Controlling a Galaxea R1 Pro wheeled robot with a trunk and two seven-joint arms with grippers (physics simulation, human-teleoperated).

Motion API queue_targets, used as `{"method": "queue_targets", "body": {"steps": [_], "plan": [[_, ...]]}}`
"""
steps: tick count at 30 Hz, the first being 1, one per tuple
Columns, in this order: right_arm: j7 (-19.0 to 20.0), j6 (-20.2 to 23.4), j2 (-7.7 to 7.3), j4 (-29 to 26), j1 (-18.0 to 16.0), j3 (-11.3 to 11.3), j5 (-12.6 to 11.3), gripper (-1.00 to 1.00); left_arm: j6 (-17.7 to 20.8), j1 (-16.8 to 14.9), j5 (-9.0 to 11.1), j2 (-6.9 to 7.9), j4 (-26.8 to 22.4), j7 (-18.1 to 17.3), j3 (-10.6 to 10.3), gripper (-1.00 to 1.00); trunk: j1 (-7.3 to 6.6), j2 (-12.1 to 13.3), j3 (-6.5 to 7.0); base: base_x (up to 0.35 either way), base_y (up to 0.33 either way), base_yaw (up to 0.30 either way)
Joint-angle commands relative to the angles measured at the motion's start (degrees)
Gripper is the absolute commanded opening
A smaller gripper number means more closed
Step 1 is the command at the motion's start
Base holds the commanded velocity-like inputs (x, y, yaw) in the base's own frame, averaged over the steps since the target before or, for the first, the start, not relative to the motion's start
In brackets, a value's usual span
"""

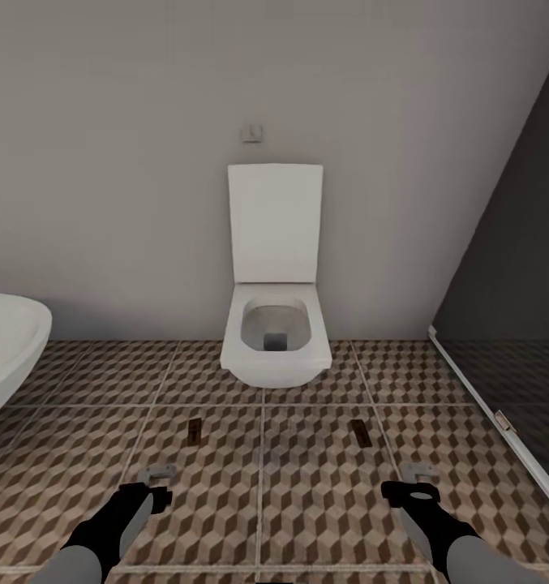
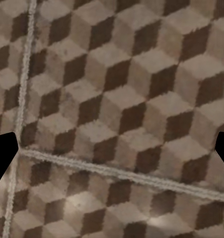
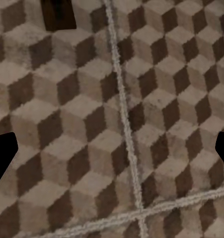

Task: Take the four mousetraps from the cabinet in the bathroom and place them on the bathroom floor. Make sure all four end up on the same floor surface, and ensure that at least two of them are either under or directly next to the same bathroom sink.

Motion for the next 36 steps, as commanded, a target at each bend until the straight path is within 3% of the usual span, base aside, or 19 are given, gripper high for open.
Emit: {"method": "queue_targets", "body": {"steps": [1,36], "plan": [[-0.29,0.33,-0.03,-0.12,0.00,0.49,-0.52,1.00,0.26,0.00,0.60,0.04,-0.11,0.41,-0.30,1.00,-0.03,0.00,0.18,0.000,0.000,0.000],[-0.29,0.14,-0.03,-0.12,0.01,0.51,-0.52,1.00,0.26,0.00,0.60,0.04,-0.11,0.38,-0.28,1.00,-0.94,0.47,7.93,0.000,0.000,0.000]]}}
